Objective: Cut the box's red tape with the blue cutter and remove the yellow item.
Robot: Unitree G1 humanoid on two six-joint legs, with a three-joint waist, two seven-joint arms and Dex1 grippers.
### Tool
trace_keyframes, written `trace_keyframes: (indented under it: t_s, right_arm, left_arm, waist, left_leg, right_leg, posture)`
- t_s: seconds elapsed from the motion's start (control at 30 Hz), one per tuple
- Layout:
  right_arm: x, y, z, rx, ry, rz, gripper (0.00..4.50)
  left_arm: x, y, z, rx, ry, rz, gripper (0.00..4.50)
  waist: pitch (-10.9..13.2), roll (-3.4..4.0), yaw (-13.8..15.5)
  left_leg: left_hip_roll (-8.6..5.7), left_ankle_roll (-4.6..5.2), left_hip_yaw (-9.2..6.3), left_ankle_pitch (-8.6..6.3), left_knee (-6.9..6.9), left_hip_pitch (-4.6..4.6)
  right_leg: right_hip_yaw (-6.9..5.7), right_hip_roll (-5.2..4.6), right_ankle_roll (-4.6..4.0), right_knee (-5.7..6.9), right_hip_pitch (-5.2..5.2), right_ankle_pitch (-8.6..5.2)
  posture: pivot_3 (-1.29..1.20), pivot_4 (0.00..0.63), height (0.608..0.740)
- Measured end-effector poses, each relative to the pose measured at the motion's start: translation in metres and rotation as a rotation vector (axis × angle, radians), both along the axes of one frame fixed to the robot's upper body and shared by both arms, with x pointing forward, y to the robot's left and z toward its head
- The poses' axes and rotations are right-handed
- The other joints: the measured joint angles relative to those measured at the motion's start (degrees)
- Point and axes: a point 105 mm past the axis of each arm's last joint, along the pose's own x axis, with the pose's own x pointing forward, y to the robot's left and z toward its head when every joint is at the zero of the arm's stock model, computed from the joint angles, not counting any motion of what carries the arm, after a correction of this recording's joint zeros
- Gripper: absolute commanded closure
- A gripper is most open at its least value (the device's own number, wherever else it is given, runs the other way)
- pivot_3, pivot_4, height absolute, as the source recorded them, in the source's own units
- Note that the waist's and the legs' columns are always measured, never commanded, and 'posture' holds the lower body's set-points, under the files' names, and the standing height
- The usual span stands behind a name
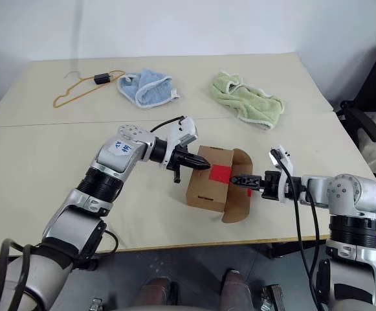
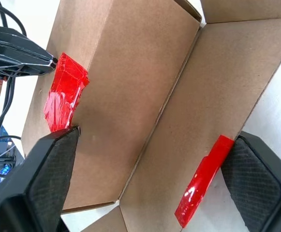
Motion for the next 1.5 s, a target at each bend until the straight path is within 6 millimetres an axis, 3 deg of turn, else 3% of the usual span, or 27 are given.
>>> trace_keyframes:
  t_s: [0.3,0.43,0.83,1.07,1.23,1.5]
  right_arm:
    - [-0.001,-0.001,-0.009,-0.042,0.002,-0.031,4.45]
    - [-0.003,-0.003,-0.005,-0.08,-0.004,-0.041,4.48]
    - [-0.003,-0.012,0.04,-0.244,-0.146,-0.089,4.48]
    - [-0.008,-0.018,0.065,-0.4,-0.232,-0.082,4.48]
    - [-0.016,-0.026,0.079,-0.58,-0.249,-0.056,4.48]
    - [-0.009,-0.013,0.115,-0.733,-0.356,-0.037,4.48]
  left_arm:
    - [0.002,-0.006,-0.001,-0.012,0.002,-0.015,4.5]
    - [0.002,-0.008,0.0,-0.02,-0.003,-0.021,4.5]
    - [0.011,-0.001,0.008,-0.077,-0.021,0.047,4.5]
    - [0.013,-0.009,0.008,-0.107,-0.02,0.066,4.5]
    - [0.009,-0.011,-0.009,-0.109,0.034,0.08,4.5]
    - [0.0,-0.014,-0.03,-0.078,0.096,0.089,4.5]
  waist:
    - [0.0,0.0,0.53]
    - [0.01,0.02,0.93]
    - [0.02,0.03,1.58]
    - [0.03,0.03,1.75]
    - [0.04,0.04,1.59]
    - [0.05,0.03,1.79]
  left_leg:
    - [-0.02,0.01,0.0,0.0,0.03,-0.03]
    - [-0.02,0.01,0.0,0.0,0.02,-0.07]
    - [-0.05,0.03,-0.02,-0.02,0.02,-0.13]
    - [-0.07,0.07,-0.03,-0.04,0.01,-0.2]
    - [-0.1,0.18,0.0,-0.13,-0.01,-0.23]
    - [-0.1,0.2,-0.03,-0.15,0.0,-0.38]
  right_leg:
    - [0.0,-0.01,0.01,-0.01,0.0,0.01]
    - [0.0,-0.01,0.01,-0.02,-0.04,0.01]
    - [-0.01,-0.02,0.01,-0.05,-0.07,0.01]
    - [-0.04,-0.05,0.01,-0.12,-0.07,0.01]
    - [-0.04,-0.09,0.01,-0.25,-0.08,0.01]
    - [-0.09,-0.09,0.11,-0.49,-0.09,0.06]
  posture:
    - [0.0,0.15,0.74]
    - [0.0,0.15,0.74]
    - [0.0,0.15,0.74]
    - [0.0,0.15,0.74]
    - [0.0,0.15,0.74]
    - [0.0,0.15,0.74]
